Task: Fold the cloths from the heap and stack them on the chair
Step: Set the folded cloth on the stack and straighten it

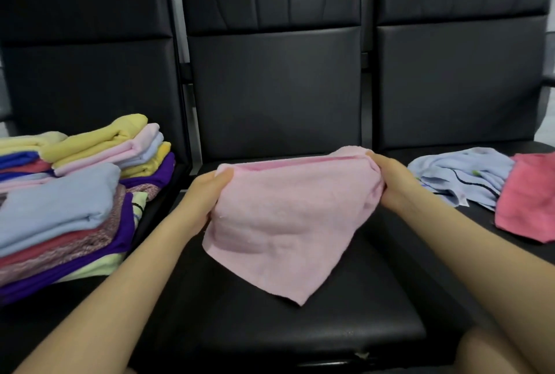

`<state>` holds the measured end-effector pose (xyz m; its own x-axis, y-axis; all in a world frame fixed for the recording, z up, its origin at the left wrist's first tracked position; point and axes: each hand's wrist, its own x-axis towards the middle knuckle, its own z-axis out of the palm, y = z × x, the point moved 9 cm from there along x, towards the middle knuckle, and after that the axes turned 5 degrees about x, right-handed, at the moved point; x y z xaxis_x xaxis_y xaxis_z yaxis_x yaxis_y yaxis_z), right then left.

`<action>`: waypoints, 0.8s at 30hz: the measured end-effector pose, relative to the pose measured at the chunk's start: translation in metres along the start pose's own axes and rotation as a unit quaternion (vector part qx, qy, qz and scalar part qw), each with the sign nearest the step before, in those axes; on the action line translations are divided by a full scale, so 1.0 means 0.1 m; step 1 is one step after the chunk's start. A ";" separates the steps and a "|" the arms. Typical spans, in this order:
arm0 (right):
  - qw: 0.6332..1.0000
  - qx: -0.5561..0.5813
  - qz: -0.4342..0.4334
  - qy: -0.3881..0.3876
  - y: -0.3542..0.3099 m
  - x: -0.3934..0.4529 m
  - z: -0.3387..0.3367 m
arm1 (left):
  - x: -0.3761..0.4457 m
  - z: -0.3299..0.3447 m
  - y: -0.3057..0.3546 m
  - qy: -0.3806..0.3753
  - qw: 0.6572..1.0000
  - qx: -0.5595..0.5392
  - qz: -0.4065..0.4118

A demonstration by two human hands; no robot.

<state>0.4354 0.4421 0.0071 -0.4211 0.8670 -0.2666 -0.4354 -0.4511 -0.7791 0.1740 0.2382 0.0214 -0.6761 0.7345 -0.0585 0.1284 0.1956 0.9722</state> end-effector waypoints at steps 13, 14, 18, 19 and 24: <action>0.833 -0.546 0.049 -0.068 0.35 -0.06 -0.34 | -0.01 -0.39 -0.48 0.053 0.962 0.255 -0.080; 0.826 -0.555 0.055 -0.085 0.38 -0.10 -0.29 | -0.03 -0.41 -0.52 0.044 0.959 0.263 -0.095; 0.892 -0.435 0.029 -0.118 0.38 -0.17 -0.09 | -0.11 -0.40 -0.48 0.037 0.964 0.243 -0.104; 0.911 -0.401 0.012 -0.096 0.30 -0.20 -0.06 | -0.15 -0.41 -0.42 0.056 0.967 0.223 -0.112; 0.981 -0.187 -0.023 -0.057 -0.05 -0.40 0.05 | -0.36 -0.44 -0.04 0.118 0.990 -0.032 -0.070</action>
<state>0.4505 0.4083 0.0248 -0.5026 0.8461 -0.1775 -0.1437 -0.2842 -0.9479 0.1657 0.1829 0.0298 -0.8352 0.5302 -0.1461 -0.0192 0.2374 0.9712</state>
